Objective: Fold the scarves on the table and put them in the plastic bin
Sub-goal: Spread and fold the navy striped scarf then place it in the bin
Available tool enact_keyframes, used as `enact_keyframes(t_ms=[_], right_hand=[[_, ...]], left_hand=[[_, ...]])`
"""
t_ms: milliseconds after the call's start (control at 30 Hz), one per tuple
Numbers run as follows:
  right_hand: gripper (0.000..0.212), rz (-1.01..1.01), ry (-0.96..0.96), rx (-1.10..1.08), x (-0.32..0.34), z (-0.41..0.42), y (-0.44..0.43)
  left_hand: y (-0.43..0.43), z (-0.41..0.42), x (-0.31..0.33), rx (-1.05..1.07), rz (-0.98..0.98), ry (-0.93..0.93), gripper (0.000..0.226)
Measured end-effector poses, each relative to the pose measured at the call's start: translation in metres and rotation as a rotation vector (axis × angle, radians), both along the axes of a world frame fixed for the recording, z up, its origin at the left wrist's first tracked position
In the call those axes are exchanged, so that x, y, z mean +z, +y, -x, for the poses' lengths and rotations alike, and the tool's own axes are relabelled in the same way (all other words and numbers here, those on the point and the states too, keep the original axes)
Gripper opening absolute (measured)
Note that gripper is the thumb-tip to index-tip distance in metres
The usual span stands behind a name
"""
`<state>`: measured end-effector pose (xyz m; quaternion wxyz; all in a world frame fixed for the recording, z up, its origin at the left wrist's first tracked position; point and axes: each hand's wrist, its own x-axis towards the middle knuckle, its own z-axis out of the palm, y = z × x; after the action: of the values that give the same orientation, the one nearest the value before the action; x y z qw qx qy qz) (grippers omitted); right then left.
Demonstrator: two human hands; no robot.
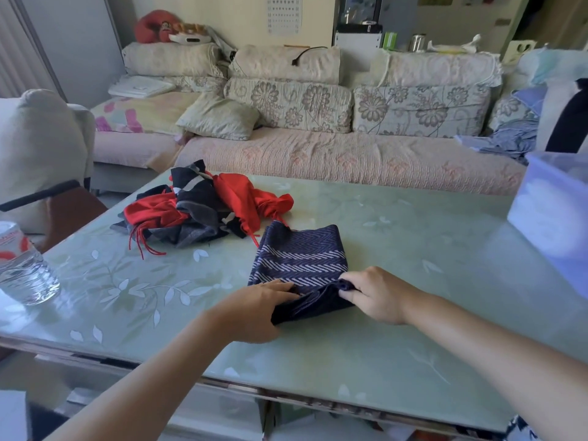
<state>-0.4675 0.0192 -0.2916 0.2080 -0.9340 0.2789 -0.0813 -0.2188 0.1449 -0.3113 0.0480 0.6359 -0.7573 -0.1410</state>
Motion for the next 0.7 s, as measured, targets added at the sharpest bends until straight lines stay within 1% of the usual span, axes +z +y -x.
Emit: enact_keyframes(t_ms=[100, 167, 200, 333, 433, 467, 500, 567, 600, 633, 667, 700], right_hand=[[0.023, -0.044, 0.042, -0.040, 0.002, 0.011, 0.005], [0.022, -0.087, 0.016, -0.096, 0.003, 0.012, 0.007], [0.024, -0.112, -0.019, -0.139, 0.003, 0.011, 0.007], [0.031, -0.182, -0.161, -0.367, 0.000, -0.002, 0.004], [0.030, -0.149, -0.177, -0.541, -0.009, -0.016, -0.001], [0.029, -0.141, -0.177, -0.586, -0.012, -0.020, -0.002], [0.027, -0.133, -0.172, -0.618, -0.014, -0.024, -0.004], [0.020, -0.122, -0.122, -0.649, -0.020, -0.028, -0.008], [0.018, -0.126, -0.097, -0.657, -0.024, -0.029, -0.010], [0.019, -0.135, -0.089, -0.662, -0.026, -0.030, -0.011], [0.021, -0.146, -0.092, -0.660, -0.029, -0.030, -0.012], [0.023, -0.144, -0.100, -0.653, -0.031, -0.030, -0.013]], left_hand=[[0.005, 0.003, 0.004, 0.010, 0.013, 0.068, 0.040], [0.006, -0.001, 0.007, 0.093, 0.061, 0.090, 0.020], [0.006, -0.004, 0.011, 0.137, 0.080, 0.106, 0.015], [-0.001, -0.013, 0.027, 0.297, 0.146, 0.269, 0.003], [-0.017, -0.023, 0.024, 0.451, 0.190, 0.382, 0.009], [-0.023, -0.024, 0.020, 0.490, 0.211, 0.366, 0.012], [-0.027, -0.023, 0.017, 0.527, 0.245, 0.300, 0.015], [-0.036, -0.018, 0.009, 0.540, 0.409, 0.036, 0.026], [-0.040, -0.013, 0.006, 0.484, 0.509, -0.084, 0.032], [-0.044, -0.004, 0.004, 0.397, 0.613, -0.153, 0.034], [-0.047, 0.007, 0.002, 0.287, 0.706, -0.173, 0.032], [-0.050, 0.018, -0.002, 0.169, 0.759, -0.168, 0.028]])
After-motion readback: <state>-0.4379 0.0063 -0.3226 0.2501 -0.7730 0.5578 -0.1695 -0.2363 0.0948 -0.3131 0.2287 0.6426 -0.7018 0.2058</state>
